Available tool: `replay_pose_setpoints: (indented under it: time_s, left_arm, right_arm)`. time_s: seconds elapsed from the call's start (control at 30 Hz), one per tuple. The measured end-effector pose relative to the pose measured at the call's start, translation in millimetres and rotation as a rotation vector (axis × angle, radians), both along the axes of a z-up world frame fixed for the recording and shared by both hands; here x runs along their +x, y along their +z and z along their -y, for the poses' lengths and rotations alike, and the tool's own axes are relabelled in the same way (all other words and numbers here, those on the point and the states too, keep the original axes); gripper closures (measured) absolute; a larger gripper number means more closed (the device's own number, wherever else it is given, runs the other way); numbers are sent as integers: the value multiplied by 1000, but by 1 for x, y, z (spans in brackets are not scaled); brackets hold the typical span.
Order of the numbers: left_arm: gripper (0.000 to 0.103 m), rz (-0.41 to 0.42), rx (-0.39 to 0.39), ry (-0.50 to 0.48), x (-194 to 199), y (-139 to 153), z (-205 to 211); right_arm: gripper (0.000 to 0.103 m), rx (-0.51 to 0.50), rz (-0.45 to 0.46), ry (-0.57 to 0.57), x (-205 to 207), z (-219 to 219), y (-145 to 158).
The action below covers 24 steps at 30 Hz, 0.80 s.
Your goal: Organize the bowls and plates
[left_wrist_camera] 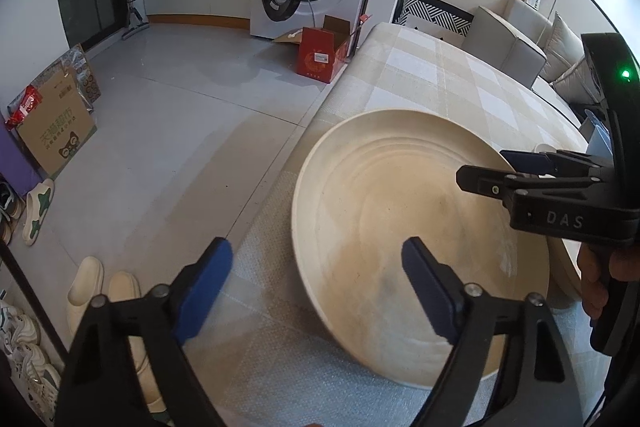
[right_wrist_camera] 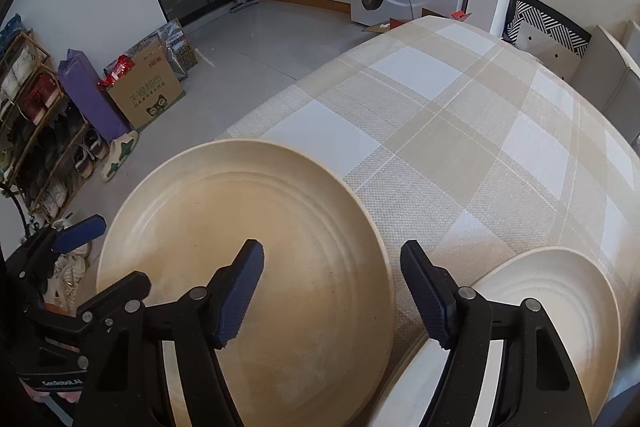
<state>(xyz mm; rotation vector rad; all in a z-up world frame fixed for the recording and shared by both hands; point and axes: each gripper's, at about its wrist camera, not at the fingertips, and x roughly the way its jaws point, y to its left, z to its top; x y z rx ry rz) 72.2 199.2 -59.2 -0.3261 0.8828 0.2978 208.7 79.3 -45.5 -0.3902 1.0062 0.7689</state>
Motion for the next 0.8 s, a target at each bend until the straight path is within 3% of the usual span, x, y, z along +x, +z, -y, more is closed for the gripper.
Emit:
replay_pose_setpoints:
  time_s: [0.17, 0.27, 0.33, 0.6, 0.8]
  left_arm:
    - [42, -5, -23, -36, 0, -2, 5]
    - [54, -2, -33, -33, -1, -4, 6]
    - [60, 2, -44, -28, -1, -4, 6]
    - [76, -7, -45, 4, -2, -4, 1]
    - [77, -13, -28, 7, -1, 0, 2]
  right_arm:
    - [46, 2, -2, -6, 3, 6, 2]
    - [56, 8, -1, -12, 3, 10, 4]
    - [68, 21, -12, -7, 2, 12, 5]
    - [84, 18, 2, -29, 1, 17, 6]
    - [85, 21, 1, -48, 0, 19, 6]
